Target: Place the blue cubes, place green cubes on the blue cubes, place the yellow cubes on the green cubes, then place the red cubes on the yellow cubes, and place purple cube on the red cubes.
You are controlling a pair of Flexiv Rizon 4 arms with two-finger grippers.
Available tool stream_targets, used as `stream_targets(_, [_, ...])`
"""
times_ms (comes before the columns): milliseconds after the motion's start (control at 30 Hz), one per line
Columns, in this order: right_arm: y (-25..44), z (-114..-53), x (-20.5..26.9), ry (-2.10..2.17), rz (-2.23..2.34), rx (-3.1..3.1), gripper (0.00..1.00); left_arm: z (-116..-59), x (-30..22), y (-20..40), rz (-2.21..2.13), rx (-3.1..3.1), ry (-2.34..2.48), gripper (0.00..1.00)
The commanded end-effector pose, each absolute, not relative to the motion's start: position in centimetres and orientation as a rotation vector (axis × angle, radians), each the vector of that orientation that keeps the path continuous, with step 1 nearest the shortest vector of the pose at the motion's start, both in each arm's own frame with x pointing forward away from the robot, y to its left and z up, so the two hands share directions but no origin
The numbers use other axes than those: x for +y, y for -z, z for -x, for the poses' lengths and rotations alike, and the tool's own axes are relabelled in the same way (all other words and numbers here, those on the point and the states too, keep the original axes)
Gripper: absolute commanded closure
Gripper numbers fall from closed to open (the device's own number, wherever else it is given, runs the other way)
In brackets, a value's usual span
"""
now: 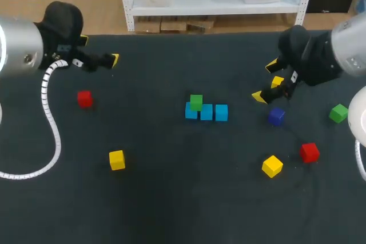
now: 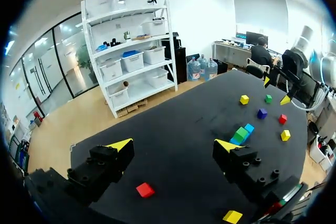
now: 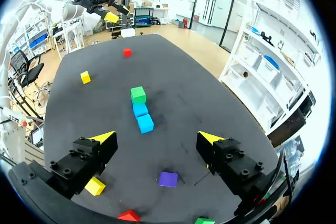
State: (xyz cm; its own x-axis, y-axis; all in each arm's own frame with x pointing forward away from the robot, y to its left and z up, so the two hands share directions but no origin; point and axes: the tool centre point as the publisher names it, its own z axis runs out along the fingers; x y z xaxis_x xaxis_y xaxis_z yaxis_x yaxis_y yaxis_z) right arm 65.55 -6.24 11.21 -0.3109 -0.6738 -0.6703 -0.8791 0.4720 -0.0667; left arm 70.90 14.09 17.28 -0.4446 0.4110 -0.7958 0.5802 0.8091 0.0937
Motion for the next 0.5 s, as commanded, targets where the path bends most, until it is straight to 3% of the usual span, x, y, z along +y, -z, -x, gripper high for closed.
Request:
stream_targets(33, [-11.2, -65.6, -6.3, -0.419, 1.283, 2.080, 0.00, -70.9, 14.2, -17.2, -0.732, 2.097, 0.245, 0.00])
stream_targets(500, [-11.4, -66.6, -6.4, -0.365, 1.304, 2.147, 0.00, -70.9, 14.2, -17.2, -0.732, 2.097, 0.245, 0.00])
